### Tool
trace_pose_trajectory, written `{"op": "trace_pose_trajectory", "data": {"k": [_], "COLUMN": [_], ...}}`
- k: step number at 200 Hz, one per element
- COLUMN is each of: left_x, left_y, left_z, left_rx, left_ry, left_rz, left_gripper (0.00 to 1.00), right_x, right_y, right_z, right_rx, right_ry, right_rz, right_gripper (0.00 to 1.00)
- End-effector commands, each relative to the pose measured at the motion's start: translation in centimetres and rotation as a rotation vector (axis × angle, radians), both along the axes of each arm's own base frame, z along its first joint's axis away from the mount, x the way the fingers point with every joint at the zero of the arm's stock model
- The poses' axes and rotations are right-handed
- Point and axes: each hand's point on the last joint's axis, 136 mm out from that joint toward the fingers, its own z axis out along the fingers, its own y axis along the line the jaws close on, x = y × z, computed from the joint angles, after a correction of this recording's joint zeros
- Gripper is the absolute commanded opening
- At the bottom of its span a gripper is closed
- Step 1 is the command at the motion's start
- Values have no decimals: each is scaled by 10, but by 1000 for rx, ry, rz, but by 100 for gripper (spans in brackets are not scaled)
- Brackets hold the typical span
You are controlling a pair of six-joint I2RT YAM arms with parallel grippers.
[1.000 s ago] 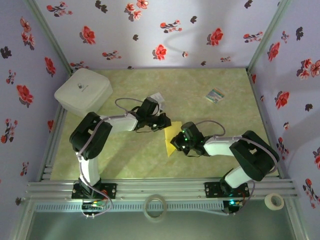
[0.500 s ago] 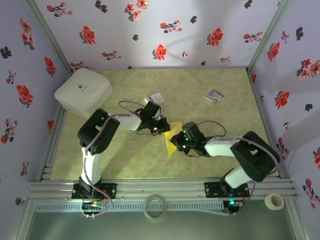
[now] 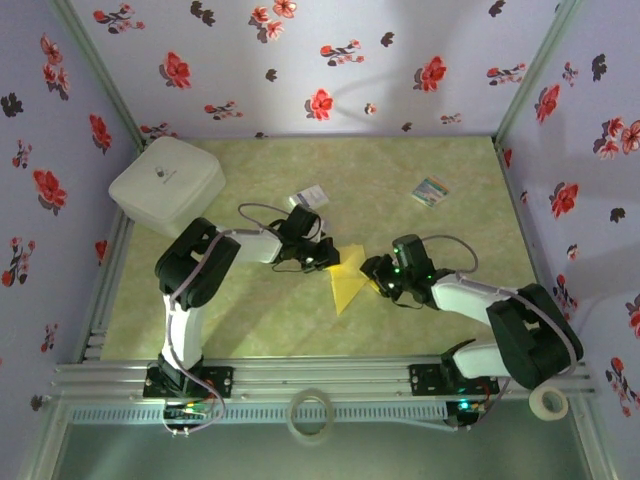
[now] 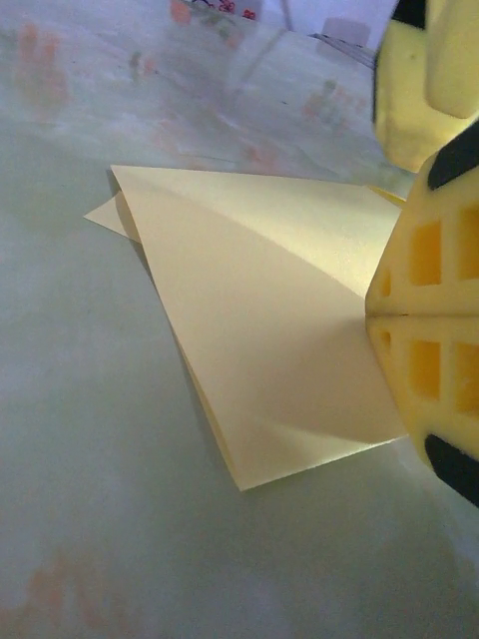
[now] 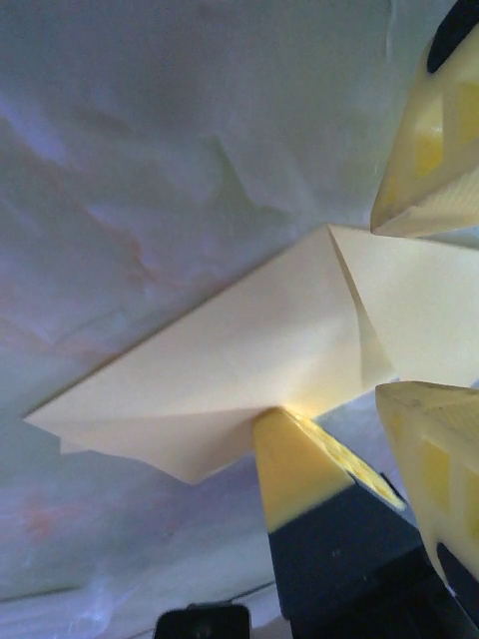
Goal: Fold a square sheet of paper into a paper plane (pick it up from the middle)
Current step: Fold the wing for the fifth time at the center of the table.
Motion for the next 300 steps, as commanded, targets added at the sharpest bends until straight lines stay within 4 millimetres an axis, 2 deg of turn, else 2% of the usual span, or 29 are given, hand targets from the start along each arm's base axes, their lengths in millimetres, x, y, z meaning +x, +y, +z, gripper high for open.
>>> {"op": "trace_pose_trajectory", "data": {"k": [1,61,81,157,223,250,300], "left_x": [-18,-19,-18,-15,-15,-15,-14], "left_y": [11,9,10,14,14,14,13], "left_z": [-9,-6,-5,-6,-8,-7,-5], "left_rx": [32,15,13,2,0,-2,-8], "left_ry": [29,23,21,22,27,26,24], "left_rz": [-45,-50,-49,-23,-19,-17,-17], "left_gripper": [3,3,3,1,0,0,0], "right_x": [-10,-2,-5,-15,-19,-14,12], "right_y": [-1,16,15,11,5,10,23], "right_z": [-1,5,0,2,-11,-8,10], "right_rx": [-18,80,71,81,38,58,169], "right_ry": [22,20,44,62,110,88,-26], "right_rz": [98,147,144,123,111,120,92], "right_gripper": [44,42,40,42,43,43,42]}}
